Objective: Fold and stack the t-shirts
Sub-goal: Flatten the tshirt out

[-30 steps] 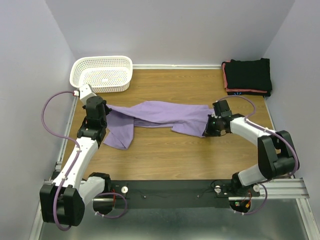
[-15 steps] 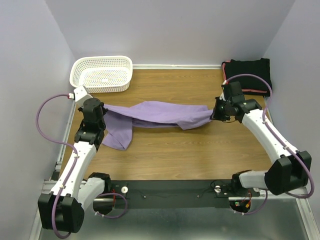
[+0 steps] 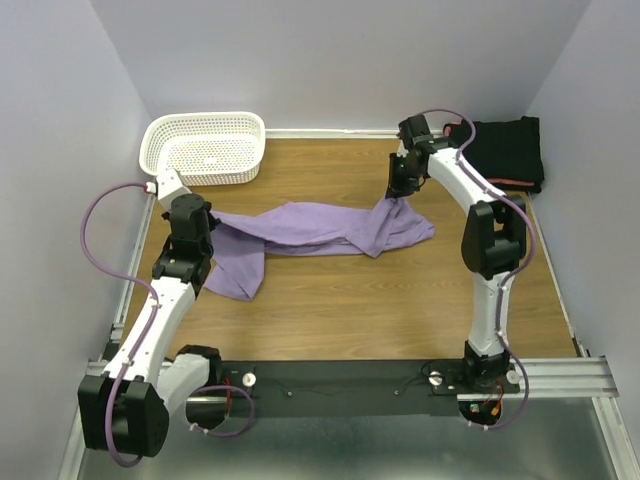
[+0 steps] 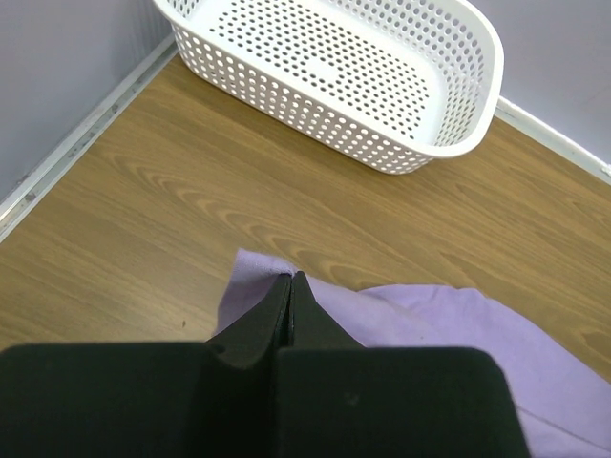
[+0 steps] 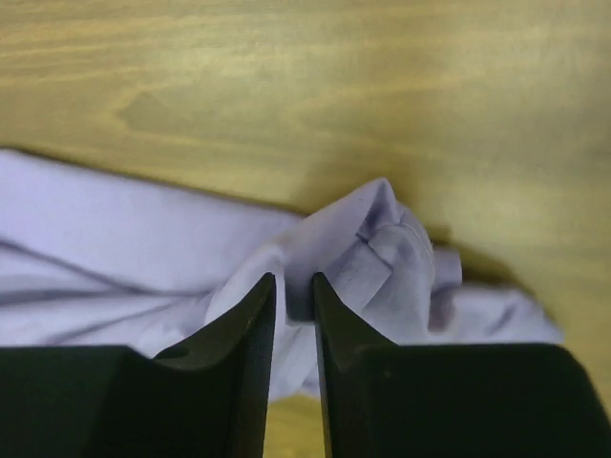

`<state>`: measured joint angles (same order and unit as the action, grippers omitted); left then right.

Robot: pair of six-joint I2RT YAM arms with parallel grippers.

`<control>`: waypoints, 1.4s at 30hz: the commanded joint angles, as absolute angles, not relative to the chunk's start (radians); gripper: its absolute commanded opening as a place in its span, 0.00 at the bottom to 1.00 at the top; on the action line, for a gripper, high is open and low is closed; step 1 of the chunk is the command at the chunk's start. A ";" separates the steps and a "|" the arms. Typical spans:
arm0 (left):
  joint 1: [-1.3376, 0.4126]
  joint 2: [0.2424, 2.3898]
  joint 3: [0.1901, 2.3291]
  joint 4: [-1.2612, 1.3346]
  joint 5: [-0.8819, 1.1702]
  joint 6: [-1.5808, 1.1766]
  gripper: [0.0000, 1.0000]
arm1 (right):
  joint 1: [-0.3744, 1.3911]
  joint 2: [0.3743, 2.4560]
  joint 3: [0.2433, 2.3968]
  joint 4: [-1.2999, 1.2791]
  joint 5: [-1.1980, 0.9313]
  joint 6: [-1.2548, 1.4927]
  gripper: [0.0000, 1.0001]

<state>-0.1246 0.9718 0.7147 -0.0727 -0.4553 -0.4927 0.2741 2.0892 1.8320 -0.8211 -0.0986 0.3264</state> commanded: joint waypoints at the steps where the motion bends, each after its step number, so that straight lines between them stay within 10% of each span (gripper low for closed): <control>1: -0.121 0.979 0.727 -0.044 -0.439 -0.474 0.00 | 0.281 2.151 1.928 -0.781 -0.133 0.318 0.36; 4: -0.121 0.985 0.729 -0.044 -0.436 -0.476 0.00 | 0.279 2.056 1.792 -0.632 -0.126 0.316 0.56; 9: -0.121 0.994 0.730 -0.046 -0.431 -0.479 0.00 | 0.269 1.915 1.639 -0.551 -0.061 0.281 0.58; 31: -0.121 1.002 0.733 -0.063 -0.449 -0.483 0.00 | 0.034 1.904 1.137 -0.270 -0.221 0.422 0.19; 42: -0.121 1.009 0.735 -0.064 -0.440 -0.486 0.00 | 0.031 1.680 1.078 -0.216 -0.301 0.489 0.26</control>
